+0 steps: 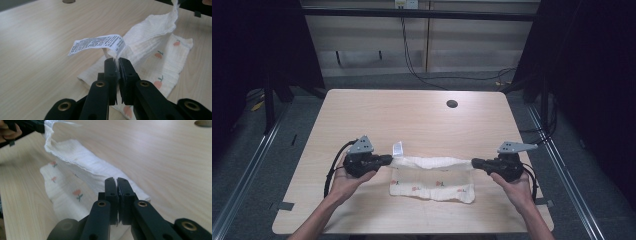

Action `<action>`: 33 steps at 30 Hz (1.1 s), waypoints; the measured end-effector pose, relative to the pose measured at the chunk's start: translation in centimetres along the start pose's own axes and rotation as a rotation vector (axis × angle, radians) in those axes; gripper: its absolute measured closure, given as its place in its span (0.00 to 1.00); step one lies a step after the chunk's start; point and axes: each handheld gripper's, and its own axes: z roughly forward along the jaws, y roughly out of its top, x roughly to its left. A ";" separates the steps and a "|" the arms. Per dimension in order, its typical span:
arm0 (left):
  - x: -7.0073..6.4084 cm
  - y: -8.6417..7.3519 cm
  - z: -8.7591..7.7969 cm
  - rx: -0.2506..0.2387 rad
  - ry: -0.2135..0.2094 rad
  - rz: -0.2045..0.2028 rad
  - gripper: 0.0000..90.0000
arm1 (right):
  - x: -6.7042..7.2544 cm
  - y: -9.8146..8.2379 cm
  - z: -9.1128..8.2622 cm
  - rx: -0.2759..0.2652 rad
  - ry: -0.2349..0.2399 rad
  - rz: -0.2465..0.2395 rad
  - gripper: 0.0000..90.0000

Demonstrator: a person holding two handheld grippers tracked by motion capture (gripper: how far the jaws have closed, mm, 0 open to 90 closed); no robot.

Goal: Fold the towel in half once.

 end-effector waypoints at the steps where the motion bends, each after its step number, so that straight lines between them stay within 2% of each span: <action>1: 0.0 0.0 0.0 0.000 0.000 0.000 0.95 | 0.0 0.0 0.0 0.000 0.000 0.000 0.97; 5: -0.5 -0.6 -0.1 0.011 -0.007 0.006 0.95 | 0.3 -1.1 0.2 0.029 0.006 -0.004 0.97; 8: -0.8 -1.2 -0.2 0.028 -0.007 0.013 0.95 | 0.2 -1.7 0.2 0.040 0.015 0.011 0.97; 10: -0.9 -1.9 0.0 0.032 -0.035 -0.005 0.95 | 0.3 -2.2 0.4 0.056 0.016 0.000 0.97; 15: -1.7 -3.3 0.8 0.073 -0.056 0.002 0.95 | 0.4 -2.9 0.9 0.093 0.026 0.000 0.97; 16: -1.7 -3.5 0.6 0.069 -0.064 -0.007 0.95 | 0.5 -3.3 1.0 0.119 0.028 -0.007 0.96; 18: -1.8 -3.8 0.6 0.065 -0.063 -0.018 0.94 | 0.9 -3.4 0.9 0.131 0.036 -0.014 0.95; 20: -2.0 -4.5 0.7 0.090 -0.068 -0.022 0.94 | 1.1 -3.7 1.0 0.143 0.035 -0.021 0.95; 24: -2.2 -4.8 0.8 0.111 -0.073 -0.011 0.93 | 1.2 -4.2 1.1 0.162 0.031 -0.026 0.94; 30: -2.8 -5.1 1.3 0.160 -0.108 -0.002 0.88 | 1.6 -4.6 1.0 0.177 0.020 -0.028 0.90; 31: -2.9 -5.1 1.3 0.168 -0.100 0.006 0.87 | 1.7 -4.7 1.1 0.181 0.023 -0.026 0.89; 33: -2.9 -5.1 1.1 0.173 -0.100 -0.004 0.84 | 1.8 -4.8 1.1 0.193 0.022 -0.031 0.86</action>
